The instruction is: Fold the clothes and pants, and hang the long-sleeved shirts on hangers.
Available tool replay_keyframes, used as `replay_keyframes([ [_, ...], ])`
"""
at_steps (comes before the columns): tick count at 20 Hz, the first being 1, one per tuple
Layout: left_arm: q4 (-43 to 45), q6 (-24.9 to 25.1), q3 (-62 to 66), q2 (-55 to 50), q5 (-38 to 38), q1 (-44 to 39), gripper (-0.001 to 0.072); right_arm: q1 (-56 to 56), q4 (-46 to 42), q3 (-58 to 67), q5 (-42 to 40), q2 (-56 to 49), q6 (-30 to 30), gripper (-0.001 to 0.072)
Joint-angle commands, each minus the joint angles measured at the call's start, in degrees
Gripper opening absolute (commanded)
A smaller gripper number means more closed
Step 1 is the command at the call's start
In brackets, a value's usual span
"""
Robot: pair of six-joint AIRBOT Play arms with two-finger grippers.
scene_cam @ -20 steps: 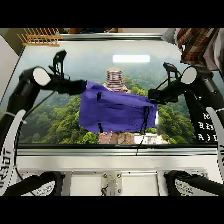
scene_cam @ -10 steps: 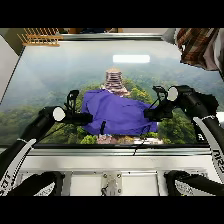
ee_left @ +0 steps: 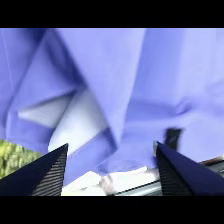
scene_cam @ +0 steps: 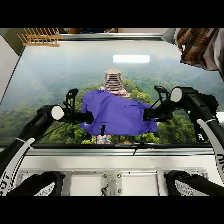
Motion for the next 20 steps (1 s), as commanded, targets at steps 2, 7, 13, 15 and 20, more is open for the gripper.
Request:
replay_keyframes([
  [2, 0.09, -0.07, 9.07, 3.52, -5.9, 3.76, 0.0568, -8.81, 2.49, 1.84, 1.97, 7.85, -5.57, 0.0697],
  [7, -0.11, -1.07, 10.01, 10.23, -4.28, 4.22, 0.0566, -27.82, 15.5, -4.33, -0.79, 7.56, -14.38, 0.0708],
  [13, -0.02, -2.23, 6.49, 11.93, -0.76, -3.04, 0.0009, -37.27, 27.36, -16.13, -10.75, -3.32, -26.88, 0.0709],
  [15, -0.02, -2.27, 6.54, 10.38, -0.39, -5.79, 0.0009, -36.46, 28.98, -16.33, -11.52, -7.28, -29.68, 0.0708],
  [20, -0.07, -5.35, 6.54, 6.25, 0.46, -9.42, 0.0009, -31.61, 35.01, -16.33, -11.67, -14.19, -34.25, 0.0708],
])
